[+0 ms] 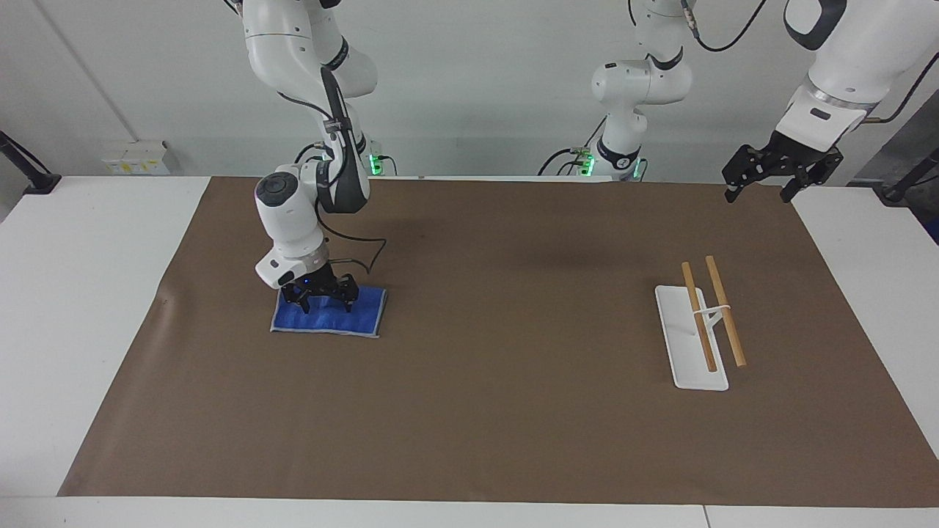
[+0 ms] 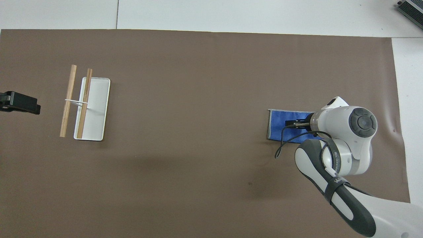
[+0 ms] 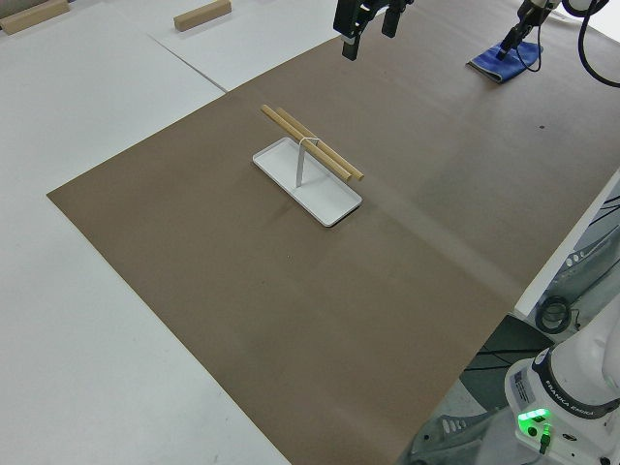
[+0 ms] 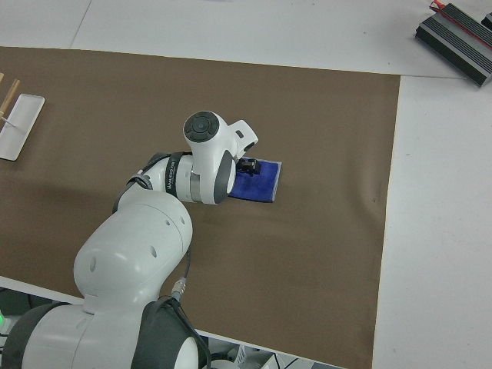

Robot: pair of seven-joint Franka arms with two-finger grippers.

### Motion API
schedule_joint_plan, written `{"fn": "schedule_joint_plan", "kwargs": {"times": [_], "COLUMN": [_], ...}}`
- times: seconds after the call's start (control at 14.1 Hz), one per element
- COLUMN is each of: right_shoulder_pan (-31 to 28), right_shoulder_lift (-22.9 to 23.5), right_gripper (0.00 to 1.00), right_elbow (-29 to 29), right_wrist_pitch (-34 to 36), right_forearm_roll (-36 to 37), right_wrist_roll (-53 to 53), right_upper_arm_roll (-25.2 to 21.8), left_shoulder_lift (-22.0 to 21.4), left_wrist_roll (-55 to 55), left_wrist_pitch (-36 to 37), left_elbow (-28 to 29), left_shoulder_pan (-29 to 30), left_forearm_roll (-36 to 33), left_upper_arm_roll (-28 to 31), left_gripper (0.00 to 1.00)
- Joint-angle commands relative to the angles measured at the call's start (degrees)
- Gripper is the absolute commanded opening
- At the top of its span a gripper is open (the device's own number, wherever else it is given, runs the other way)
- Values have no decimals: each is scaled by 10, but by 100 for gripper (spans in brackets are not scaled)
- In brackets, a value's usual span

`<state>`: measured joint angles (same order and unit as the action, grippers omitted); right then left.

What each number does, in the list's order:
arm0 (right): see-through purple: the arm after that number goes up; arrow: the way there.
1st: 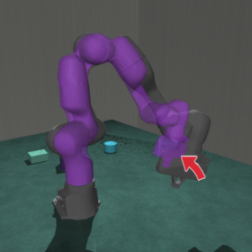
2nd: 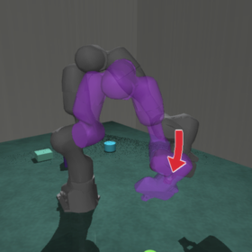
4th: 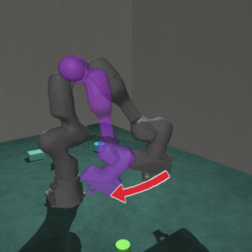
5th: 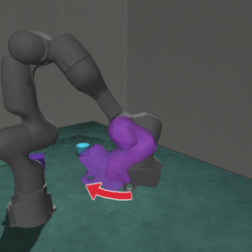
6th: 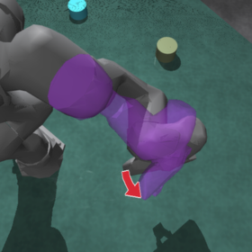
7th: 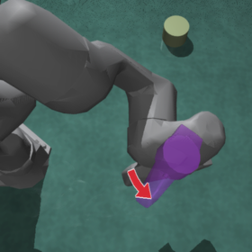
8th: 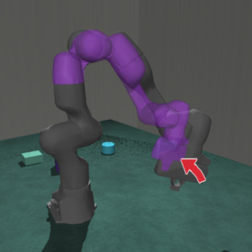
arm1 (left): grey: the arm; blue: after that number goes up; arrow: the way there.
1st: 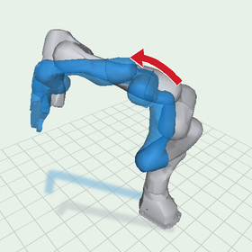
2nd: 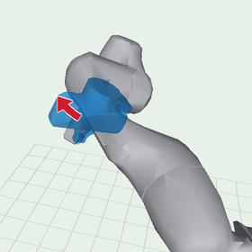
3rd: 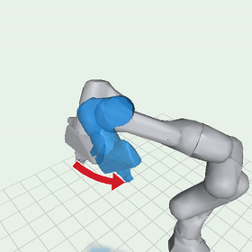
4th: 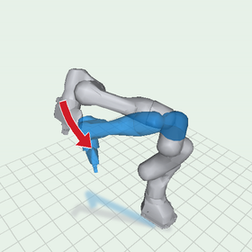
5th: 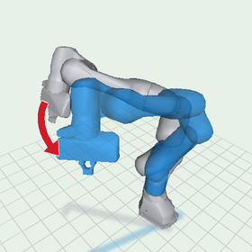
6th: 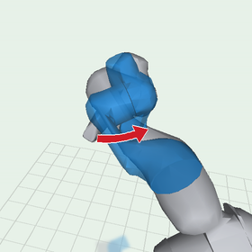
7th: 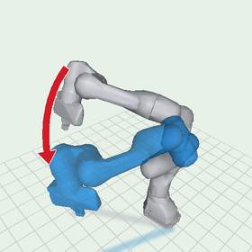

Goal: Right arm passes towel to left arm to hang
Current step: 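Reach the right gripper down to the blue towel's edge, then close the right gripper on the blue towel's edge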

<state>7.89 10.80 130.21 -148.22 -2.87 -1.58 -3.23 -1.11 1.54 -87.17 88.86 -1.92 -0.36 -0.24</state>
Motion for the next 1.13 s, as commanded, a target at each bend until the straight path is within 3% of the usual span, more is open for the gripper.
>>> {"fn": "schedule_joint_plan", "kwargs": {"times": [0.0, 0.14, 0.28, 0.43, 0.64, 0.78, 1.06], "right_shoulder_pan": [-3, -3, -3, -3, -1, -2, -2], "right_shoulder_lift": [2, 2, 2, 2, -3, -9, -20], "right_gripper": [75, 49, 38, 21, 12, 0, 0], "right_elbow": [7, 7, 7, 7, -14, -49, -129], "right_wrist_pitch": [-16, -16, -16, -16, 1, 59, 149], "right_forearm_roll": [-13, -13, -13, -13, -13, -13, -13], "right_wrist_roll": [22, 22, 22, 21, 18, 22, 55], "right_upper_arm_roll": [2, 2, 2, 2, 3, 18, 41], "left_shoulder_lift": [-16, -16, -16, -16, -16, -17, -16], "left_wrist_roll": [1, 1, 1, 1, 1, 1, 1], "left_wrist_pitch": [-2, -2, -2, -2, -2, -2, -2], "left_elbow": [18, 18, 18, 18, 18, 18, 18], "left_shoulder_pan": [3, 3, 3, 3, 3, 3, 3], "left_forearm_roll": [8, 8, 8, 8, 8, 8, 8], "left_upper_arm_roll": [1, 1, 1, 1, 1, 1, 1], "left_gripper": [100, 100, 100, 100, 100, 100, 100]}}
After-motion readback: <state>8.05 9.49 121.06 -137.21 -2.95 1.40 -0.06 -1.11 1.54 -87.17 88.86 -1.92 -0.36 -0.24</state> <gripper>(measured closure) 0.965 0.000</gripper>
